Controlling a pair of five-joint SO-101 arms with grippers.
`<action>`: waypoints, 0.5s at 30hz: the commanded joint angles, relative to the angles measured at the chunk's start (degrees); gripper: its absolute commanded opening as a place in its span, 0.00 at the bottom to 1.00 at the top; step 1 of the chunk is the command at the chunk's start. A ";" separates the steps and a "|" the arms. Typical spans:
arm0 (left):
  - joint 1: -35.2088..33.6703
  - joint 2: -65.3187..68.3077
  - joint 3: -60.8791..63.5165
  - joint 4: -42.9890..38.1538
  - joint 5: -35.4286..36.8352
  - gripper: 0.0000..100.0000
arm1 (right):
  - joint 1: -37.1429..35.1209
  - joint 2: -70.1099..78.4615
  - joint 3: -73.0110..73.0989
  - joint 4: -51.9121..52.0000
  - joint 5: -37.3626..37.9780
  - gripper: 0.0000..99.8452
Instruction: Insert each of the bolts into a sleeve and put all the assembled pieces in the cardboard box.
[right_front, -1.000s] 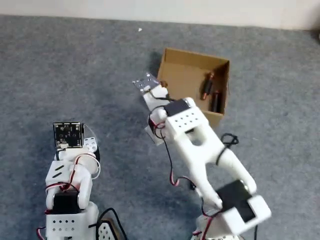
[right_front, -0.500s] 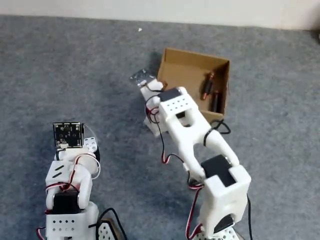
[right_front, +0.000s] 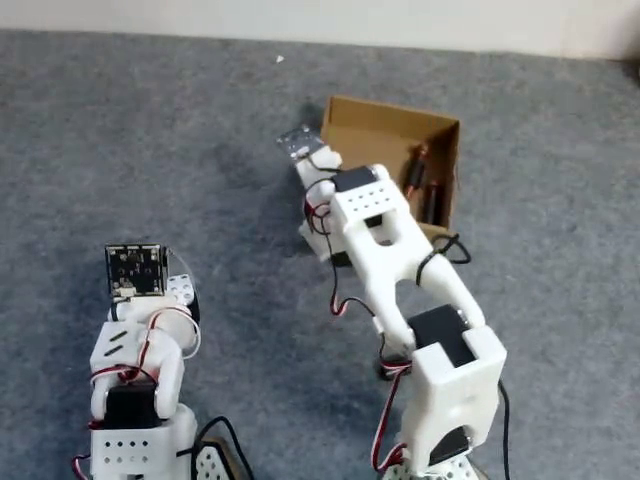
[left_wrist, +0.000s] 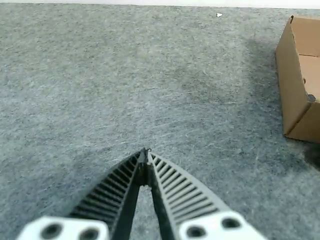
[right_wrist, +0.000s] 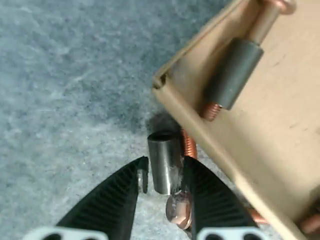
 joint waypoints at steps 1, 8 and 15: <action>-0.84 -0.40 1.36 0.18 -0.97 0.01 | 0.57 1.01 1.63 -1.63 0.44 0.11; -0.84 -0.40 1.36 0.18 -0.97 0.01 | -2.15 3.91 3.38 -1.45 0.53 0.11; -0.84 -0.40 1.36 0.18 -0.97 0.01 | -2.86 4.18 3.03 -1.80 0.44 0.07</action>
